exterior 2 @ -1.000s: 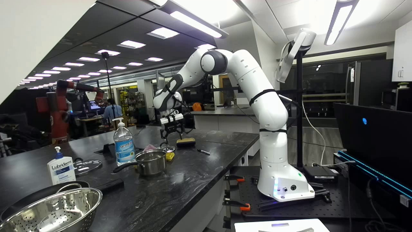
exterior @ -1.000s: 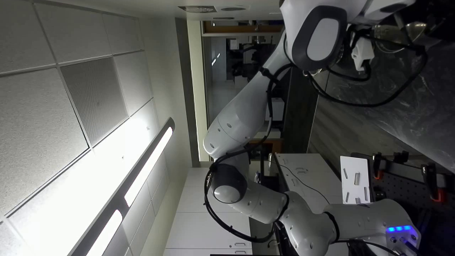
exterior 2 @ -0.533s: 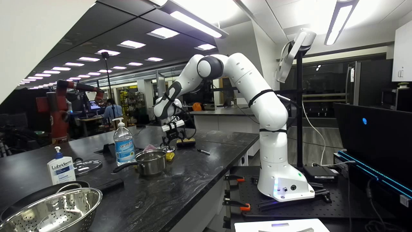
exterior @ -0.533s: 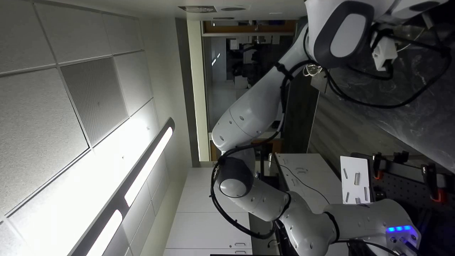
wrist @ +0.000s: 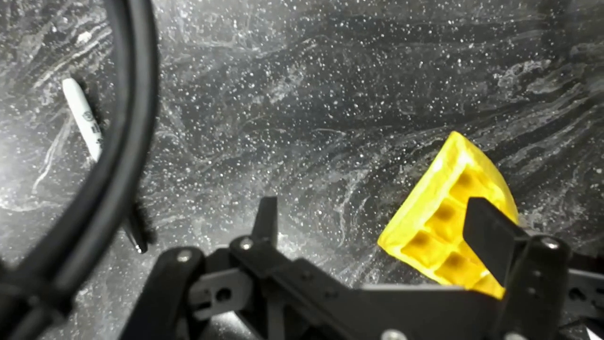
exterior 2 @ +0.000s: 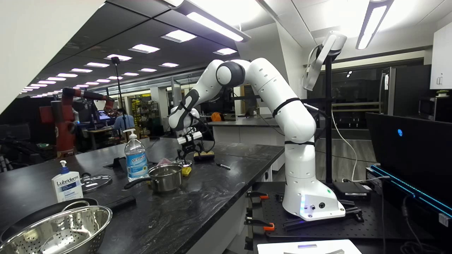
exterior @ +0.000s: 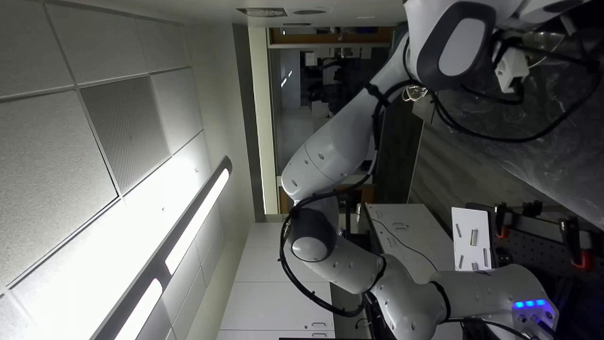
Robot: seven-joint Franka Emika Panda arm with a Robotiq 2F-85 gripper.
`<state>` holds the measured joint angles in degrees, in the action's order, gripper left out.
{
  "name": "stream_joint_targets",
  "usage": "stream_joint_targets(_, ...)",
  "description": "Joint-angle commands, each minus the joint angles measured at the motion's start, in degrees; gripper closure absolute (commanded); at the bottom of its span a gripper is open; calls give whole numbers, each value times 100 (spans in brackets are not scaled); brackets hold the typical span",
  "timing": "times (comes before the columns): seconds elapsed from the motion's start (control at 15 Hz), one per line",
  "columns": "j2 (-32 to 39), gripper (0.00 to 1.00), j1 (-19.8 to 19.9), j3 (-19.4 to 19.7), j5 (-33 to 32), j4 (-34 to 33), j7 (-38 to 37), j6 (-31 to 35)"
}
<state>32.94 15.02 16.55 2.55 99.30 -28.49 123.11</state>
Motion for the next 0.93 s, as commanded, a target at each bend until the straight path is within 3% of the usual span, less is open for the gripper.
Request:
stream_joint_targets(0.0,-145,0,-293,131,-216,414,-180,851)
stream_joint_targets(0.27,-79,0,-513,171,-378,594,-222,1750)
stream_joint_targets(0.4,39,0,-485,84,-213,528,-96,1792)
stream_joint_targets(0.6,177,0,-273,-162,250,326,111,1295)
stream_joint_targets(0.87,430,0,-429,78,228,182,-316,1325)
